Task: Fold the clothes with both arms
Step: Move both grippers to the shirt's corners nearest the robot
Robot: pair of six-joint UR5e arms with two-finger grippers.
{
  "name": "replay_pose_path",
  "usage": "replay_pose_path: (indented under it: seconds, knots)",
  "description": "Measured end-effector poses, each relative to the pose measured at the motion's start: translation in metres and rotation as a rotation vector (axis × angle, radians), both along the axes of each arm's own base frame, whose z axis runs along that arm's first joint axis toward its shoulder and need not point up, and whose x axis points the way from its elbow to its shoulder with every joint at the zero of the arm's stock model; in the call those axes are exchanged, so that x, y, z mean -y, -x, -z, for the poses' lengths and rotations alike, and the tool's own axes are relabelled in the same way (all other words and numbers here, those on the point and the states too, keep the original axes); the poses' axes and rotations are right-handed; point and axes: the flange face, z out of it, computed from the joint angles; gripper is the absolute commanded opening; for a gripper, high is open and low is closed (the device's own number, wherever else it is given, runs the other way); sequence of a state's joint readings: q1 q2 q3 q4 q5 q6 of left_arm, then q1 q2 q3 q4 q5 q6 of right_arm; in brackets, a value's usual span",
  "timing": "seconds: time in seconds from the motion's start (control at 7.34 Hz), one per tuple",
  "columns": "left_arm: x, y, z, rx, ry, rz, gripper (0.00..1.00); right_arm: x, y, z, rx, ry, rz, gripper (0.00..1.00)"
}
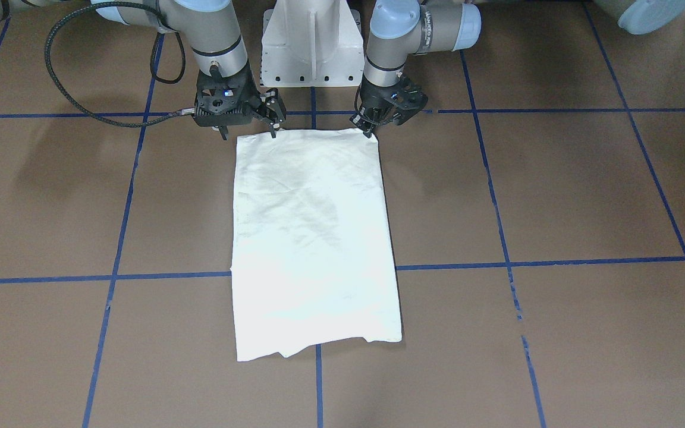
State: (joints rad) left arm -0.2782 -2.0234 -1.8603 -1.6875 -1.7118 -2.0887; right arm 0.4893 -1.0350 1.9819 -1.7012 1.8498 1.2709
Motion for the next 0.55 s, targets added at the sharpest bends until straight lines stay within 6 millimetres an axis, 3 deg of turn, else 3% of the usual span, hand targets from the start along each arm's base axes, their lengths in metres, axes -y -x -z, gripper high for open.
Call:
replay_pose_path:
  seconds: [0.27,0.55]
  knots:
    - [-0.005,0.017,0.008,-0.022,-0.058,-0.042,0.0,-0.002,0.002,0.0,0.006,0.041,-0.028,1.0]
    - [-0.009,0.032,0.011,-0.034,-0.119,-0.091,0.0,-0.017,0.012,-0.004,0.011,0.162,-0.103,1.0]
